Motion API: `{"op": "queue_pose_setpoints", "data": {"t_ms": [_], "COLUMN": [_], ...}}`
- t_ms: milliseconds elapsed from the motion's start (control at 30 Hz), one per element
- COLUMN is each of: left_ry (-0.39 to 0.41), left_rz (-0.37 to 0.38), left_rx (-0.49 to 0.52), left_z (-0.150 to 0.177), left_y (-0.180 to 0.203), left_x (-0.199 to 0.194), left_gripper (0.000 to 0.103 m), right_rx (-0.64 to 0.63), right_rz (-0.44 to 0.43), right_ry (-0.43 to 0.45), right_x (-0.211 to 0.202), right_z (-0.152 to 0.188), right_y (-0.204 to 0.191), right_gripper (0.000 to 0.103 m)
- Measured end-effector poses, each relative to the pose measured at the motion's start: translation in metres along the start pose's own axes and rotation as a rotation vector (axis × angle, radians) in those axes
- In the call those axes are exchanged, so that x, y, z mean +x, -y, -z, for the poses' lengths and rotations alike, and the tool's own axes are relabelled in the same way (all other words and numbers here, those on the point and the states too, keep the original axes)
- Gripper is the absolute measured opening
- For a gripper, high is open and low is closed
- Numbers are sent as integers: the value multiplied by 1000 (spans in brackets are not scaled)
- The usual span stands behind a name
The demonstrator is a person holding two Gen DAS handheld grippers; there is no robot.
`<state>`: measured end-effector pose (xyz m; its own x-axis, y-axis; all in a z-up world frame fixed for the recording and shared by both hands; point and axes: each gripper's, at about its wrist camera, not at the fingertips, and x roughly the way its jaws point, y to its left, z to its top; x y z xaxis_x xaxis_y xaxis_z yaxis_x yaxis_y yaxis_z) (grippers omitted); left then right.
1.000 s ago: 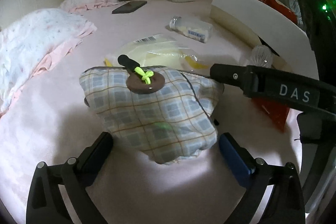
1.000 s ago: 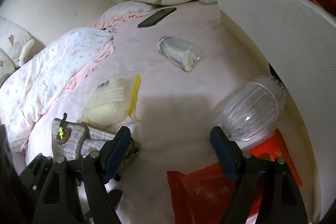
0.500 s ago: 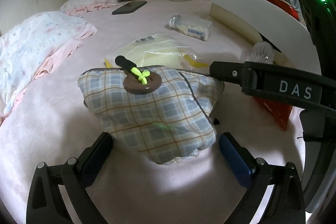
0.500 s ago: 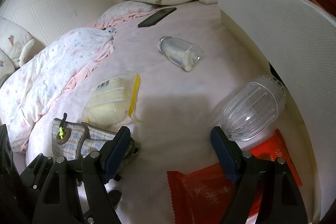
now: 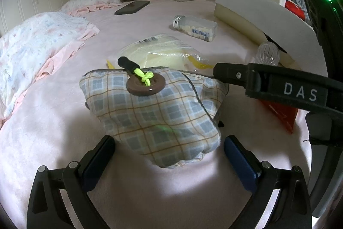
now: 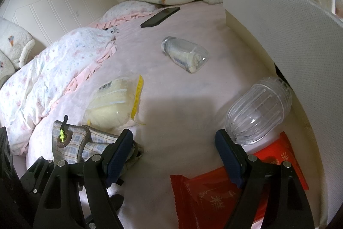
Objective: Organize objects
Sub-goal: 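Lift the plaid pouch with the left gripper and hold it raised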
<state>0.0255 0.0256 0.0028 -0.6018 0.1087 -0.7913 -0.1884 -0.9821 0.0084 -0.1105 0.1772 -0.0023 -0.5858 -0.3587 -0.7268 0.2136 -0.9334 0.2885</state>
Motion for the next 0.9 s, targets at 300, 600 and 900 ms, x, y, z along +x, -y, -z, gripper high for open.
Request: {"op": "queue_pose_setpoints", "data": {"t_ms": [300, 600, 900], "left_ry": [-7, -4, -12], "left_rz": [-32, 102, 112], "left_rx": [15, 140, 75], "left_z": [21, 50, 61], "left_y": [-5, 17, 2], "left_x": [35, 56, 86], "left_gripper": [103, 103, 103], "right_rx": [4, 7, 3], "right_rz": [-2, -2, -4], "right_ry": [3, 3, 3], "right_x": [-3, -3, -3], "right_z": [0, 1, 1], "right_y": [1, 0, 1], "right_gripper": [80, 80, 81]}}
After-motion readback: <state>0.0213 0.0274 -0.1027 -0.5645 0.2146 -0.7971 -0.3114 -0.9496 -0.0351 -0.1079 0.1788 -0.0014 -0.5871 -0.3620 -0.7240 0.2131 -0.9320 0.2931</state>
